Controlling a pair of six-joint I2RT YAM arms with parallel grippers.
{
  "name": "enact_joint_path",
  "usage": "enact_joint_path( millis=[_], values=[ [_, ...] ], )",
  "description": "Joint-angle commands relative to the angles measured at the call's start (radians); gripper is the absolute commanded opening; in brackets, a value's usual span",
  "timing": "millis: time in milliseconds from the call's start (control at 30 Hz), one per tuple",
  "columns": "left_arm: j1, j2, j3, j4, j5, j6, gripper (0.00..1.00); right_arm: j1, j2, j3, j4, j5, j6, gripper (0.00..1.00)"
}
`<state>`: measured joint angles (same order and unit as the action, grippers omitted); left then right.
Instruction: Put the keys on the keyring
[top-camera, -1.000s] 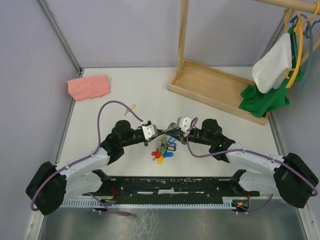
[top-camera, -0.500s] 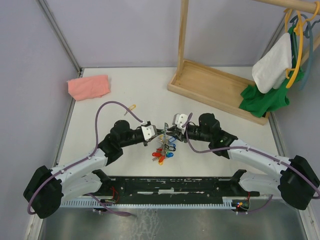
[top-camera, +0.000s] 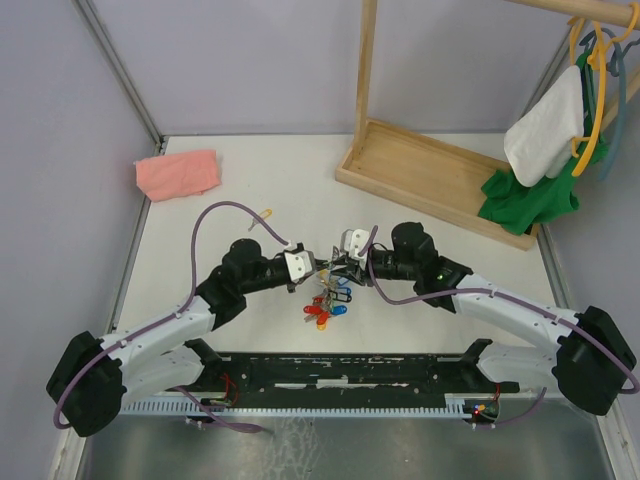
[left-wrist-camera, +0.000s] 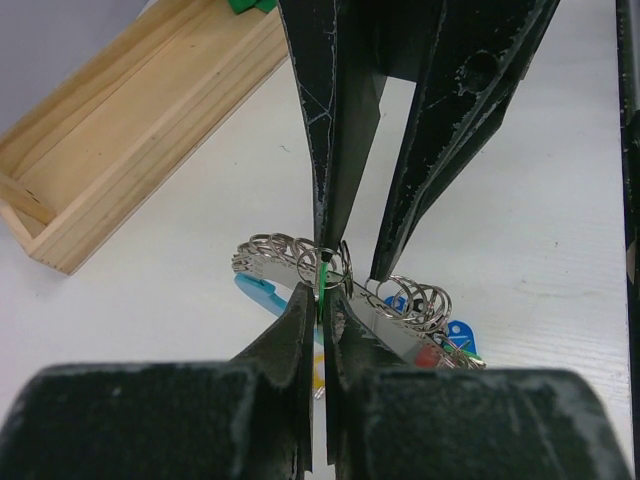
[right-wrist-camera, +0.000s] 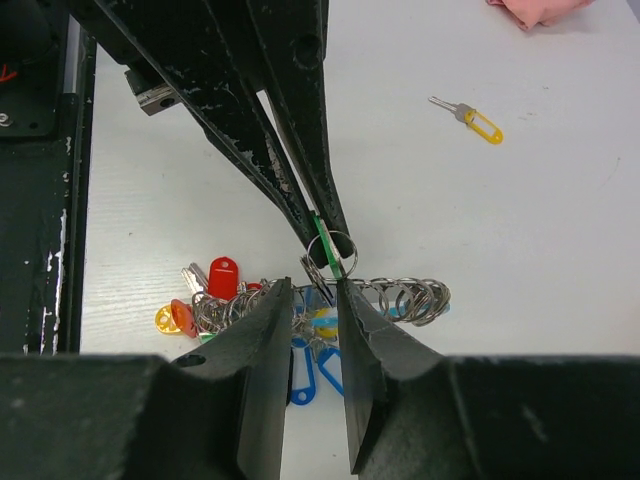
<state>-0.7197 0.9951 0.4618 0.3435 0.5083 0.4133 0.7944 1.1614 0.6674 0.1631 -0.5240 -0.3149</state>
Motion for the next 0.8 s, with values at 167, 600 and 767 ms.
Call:
enact_joint_path(
  millis=[167,600,767],
  values=[
    [-0.015,-0.013,0.053,0.005,0.021,0.048,0.03,-0.003,-0.018,0.074,-0.04,-0.064,-0.053,0.23],
    [-0.021,-0.056,-0.009,-0.011,-0.127,-0.019,0.03,-0.007,-0.077,0.034,0.054,0.05,-0.021,0.01],
    [-0.026,-0.04,-0.053,0.031,-0.136,-0.119,0.03,-0.009,-0.114,-0.051,0.266,0.097,0.076,0.01]
  ],
)
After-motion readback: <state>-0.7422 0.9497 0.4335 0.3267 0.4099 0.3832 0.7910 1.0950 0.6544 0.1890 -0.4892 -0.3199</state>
